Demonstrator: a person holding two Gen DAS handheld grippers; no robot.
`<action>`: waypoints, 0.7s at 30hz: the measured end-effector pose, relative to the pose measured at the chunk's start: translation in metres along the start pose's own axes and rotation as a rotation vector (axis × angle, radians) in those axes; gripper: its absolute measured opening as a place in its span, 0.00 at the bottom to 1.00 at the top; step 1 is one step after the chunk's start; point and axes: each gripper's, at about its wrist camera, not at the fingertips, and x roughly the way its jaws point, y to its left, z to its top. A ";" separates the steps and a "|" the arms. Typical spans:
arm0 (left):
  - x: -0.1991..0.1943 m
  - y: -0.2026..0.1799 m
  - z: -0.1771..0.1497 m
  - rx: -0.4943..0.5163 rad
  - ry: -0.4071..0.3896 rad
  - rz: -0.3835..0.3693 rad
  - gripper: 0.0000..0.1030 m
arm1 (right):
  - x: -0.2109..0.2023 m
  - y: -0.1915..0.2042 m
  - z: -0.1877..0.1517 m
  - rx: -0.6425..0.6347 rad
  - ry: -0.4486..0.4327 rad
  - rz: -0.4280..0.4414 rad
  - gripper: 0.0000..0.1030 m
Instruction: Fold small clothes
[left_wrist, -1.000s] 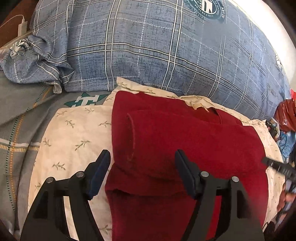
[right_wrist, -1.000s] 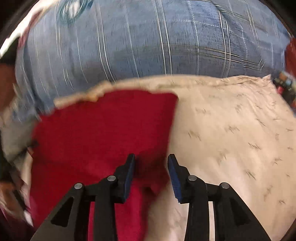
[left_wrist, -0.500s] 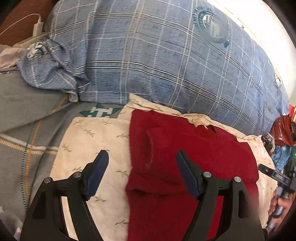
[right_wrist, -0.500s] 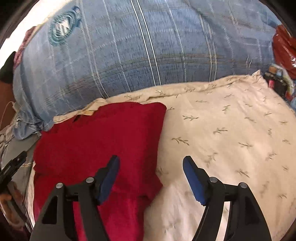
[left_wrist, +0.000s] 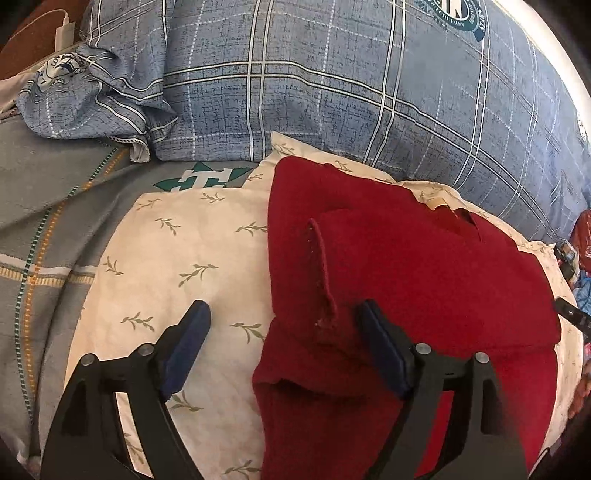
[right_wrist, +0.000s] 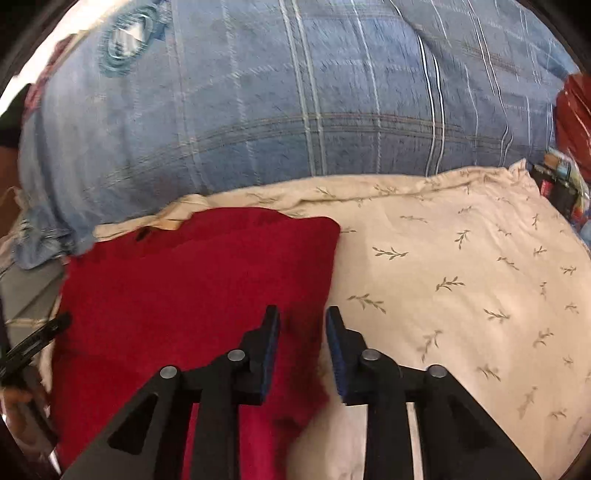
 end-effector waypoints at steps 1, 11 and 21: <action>0.000 0.000 0.000 0.001 -0.001 0.003 0.81 | -0.005 0.003 -0.004 -0.012 0.001 0.008 0.28; -0.024 -0.002 -0.011 0.019 -0.003 0.011 0.80 | -0.018 -0.005 -0.052 -0.018 0.052 -0.018 0.33; -0.063 0.001 -0.048 0.044 -0.011 0.007 0.80 | -0.035 0.001 -0.080 0.038 0.067 0.054 0.44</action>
